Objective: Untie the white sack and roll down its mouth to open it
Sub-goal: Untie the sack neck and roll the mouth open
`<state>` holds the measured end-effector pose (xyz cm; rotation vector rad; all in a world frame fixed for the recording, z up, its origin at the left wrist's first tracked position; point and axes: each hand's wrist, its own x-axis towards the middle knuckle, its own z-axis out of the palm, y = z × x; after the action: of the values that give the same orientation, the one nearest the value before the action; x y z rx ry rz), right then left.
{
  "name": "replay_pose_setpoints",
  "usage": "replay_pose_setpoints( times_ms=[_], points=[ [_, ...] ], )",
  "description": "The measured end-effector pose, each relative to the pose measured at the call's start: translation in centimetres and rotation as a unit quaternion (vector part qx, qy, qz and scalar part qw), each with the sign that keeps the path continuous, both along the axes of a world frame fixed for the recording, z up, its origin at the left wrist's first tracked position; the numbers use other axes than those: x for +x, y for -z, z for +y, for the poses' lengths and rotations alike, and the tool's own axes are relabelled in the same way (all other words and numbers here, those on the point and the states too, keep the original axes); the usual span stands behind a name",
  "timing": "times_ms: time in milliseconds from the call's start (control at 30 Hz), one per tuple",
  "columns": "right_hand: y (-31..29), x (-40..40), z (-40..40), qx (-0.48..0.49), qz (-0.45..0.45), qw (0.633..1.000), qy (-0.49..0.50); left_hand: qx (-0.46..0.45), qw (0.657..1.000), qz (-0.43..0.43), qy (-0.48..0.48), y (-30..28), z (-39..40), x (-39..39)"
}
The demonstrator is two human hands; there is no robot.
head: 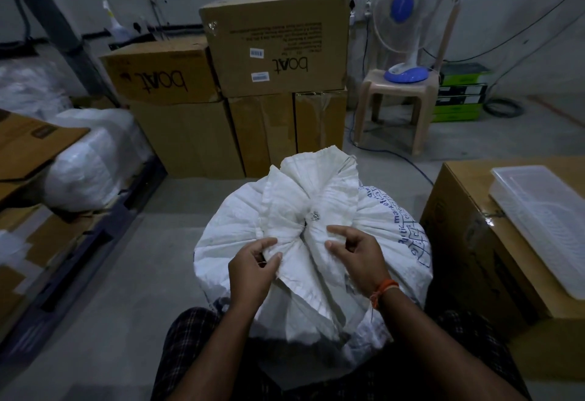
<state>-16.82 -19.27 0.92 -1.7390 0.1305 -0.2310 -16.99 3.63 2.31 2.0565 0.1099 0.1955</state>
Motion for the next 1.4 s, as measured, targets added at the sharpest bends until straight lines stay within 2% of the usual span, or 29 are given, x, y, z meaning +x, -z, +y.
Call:
replay_pose_setpoints(
  times_ms=[333, 667, 767, 933, 1067, 1167, 1267, 1400],
  points=[
    [0.8, -0.3, -2.7, -0.042, 0.017, 0.999, 0.021, 0.007, 1.000, -0.007, 0.003, 1.4, 0.8, 0.1],
    [3.3, -1.7, -6.6, -0.109, 0.068, 0.989, 0.075, 0.113, 0.993, 0.026, 0.008, 3.9, 2.3, 0.0],
    [3.6, -1.7, -7.8, -0.130, 0.090, 0.982, 0.105, 0.127, 0.990, 0.056, -0.016, 4.7, 2.9, 0.4],
    [3.9, -2.4, -10.0, -0.154, 0.176, 0.958, 0.164, 0.132, 0.982, 0.103, -0.085, 5.4, 4.1, 0.5],
    [4.5, -3.3, -10.8, -0.172, 0.259, 0.929, 0.200, 0.128, 0.970, 0.088, -0.189, 4.6, 5.1, -0.1],
    [5.0, -3.9, -10.8, -0.180, 0.287, 0.913, 0.228, 0.136, 0.963, 0.051, -0.225, 4.1, 6.4, -0.2],
    [5.2, -4.4, -10.8, -0.212, 0.303, 0.905, 0.212, 0.147, 0.962, 0.031, -0.228, 3.6, 8.1, 0.7],
    [4.7, -5.2, -10.0, -0.293, 0.290, 0.901, 0.137, 0.196, 0.969, 0.039, -0.148, 3.4, 9.8, 1.8]
  ],
)
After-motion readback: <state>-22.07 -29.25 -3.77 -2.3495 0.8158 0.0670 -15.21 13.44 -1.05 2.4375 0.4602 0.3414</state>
